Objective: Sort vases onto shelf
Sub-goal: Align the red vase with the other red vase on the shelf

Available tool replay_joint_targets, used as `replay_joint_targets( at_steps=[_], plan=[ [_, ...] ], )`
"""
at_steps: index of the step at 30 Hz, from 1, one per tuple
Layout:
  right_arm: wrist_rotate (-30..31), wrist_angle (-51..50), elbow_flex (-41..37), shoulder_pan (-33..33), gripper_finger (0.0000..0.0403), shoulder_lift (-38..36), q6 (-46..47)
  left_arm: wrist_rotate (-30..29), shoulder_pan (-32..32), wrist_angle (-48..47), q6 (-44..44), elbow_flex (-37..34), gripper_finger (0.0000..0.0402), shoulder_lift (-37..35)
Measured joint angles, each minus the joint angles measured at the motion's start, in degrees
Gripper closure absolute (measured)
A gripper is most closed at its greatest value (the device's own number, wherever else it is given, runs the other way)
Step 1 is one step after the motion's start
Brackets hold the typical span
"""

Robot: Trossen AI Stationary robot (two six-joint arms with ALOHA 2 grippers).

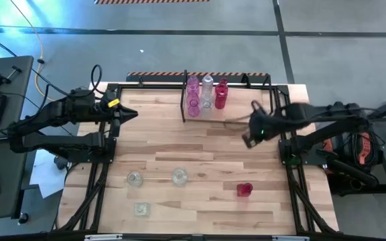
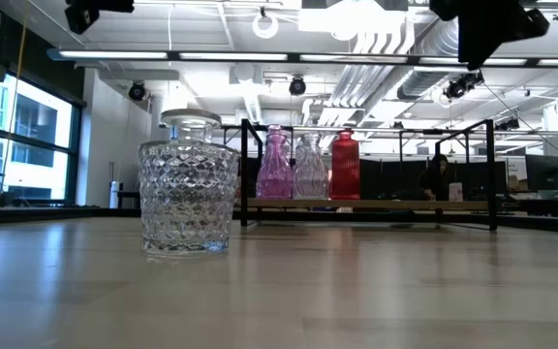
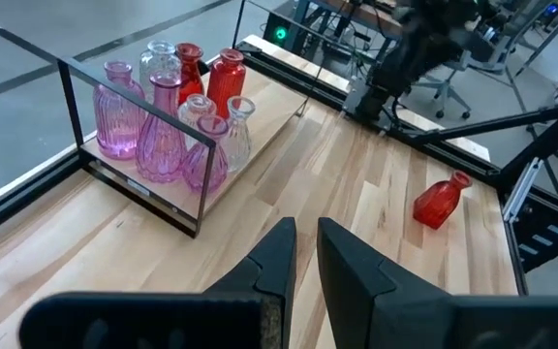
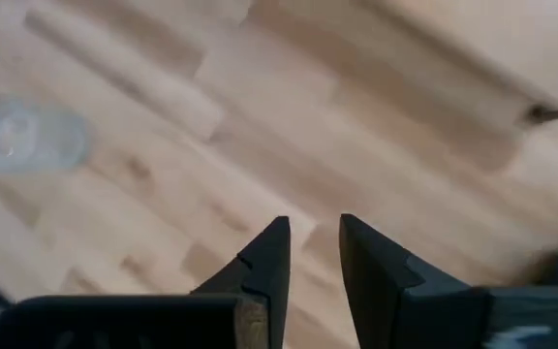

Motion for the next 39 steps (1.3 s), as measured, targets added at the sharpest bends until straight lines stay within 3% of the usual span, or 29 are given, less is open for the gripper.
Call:
replay_joint_targets(
  at_steps=[5,21,30,39],
  plan=[
    [-1.18,7.61,-4.63,7.90,0.0329,2.15,7.21,0.00,0.00,0.01,-1.22,0.00,0.0367,0.95],
    [-1.18,12.14,-5.05,30.01,0.0329,13.56,30.93,0.00,0.00,0.00,-1.11,0.00,0.0367,2.12],
    [-1.18,14.94,-5.05,35.75,0.0329,16.39,40.63,0.00,0.00,0.00,1.09,0.00,0.0367,2.33],
    [0.27,16.22,-4.65,35.79,0.0329,20.40,40.79,0.00,0.00,0.00,2.04,0.00,0.0367,2.31]
  ],
)
